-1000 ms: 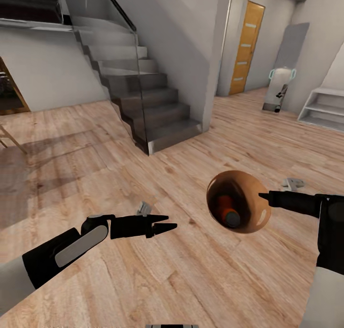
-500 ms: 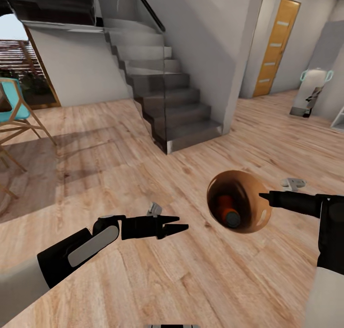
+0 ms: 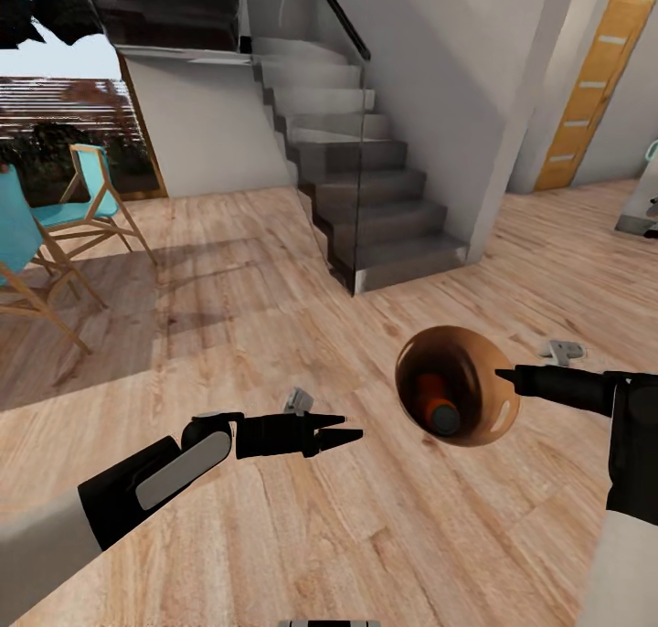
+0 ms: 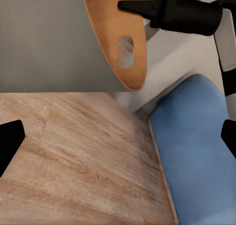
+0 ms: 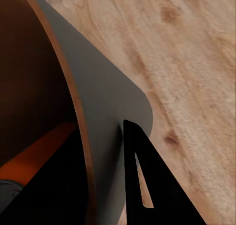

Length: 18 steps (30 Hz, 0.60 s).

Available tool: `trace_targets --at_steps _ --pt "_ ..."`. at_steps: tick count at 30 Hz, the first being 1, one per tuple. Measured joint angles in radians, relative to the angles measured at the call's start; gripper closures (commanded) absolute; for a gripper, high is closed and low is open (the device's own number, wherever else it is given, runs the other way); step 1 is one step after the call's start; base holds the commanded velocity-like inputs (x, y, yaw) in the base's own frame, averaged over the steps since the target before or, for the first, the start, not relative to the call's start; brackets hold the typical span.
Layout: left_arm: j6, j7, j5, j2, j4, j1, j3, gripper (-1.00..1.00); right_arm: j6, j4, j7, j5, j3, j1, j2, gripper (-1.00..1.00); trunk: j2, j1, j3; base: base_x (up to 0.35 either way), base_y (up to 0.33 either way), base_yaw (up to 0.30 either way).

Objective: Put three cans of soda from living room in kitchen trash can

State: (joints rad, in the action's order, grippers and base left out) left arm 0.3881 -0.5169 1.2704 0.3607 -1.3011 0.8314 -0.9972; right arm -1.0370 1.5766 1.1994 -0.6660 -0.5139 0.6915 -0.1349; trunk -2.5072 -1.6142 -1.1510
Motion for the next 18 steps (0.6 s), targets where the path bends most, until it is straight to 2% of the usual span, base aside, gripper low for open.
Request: trace_targets --at_steps 18 --pt "-0.001 -0.001 0.002 -0.010 0.046 0.000 -0.001 -1.00 0.000 0.000 0.000 -0.001 0.000 0.000 0.000 1.00 0.000 0.000 0.000 0.000 0.000 0.274"
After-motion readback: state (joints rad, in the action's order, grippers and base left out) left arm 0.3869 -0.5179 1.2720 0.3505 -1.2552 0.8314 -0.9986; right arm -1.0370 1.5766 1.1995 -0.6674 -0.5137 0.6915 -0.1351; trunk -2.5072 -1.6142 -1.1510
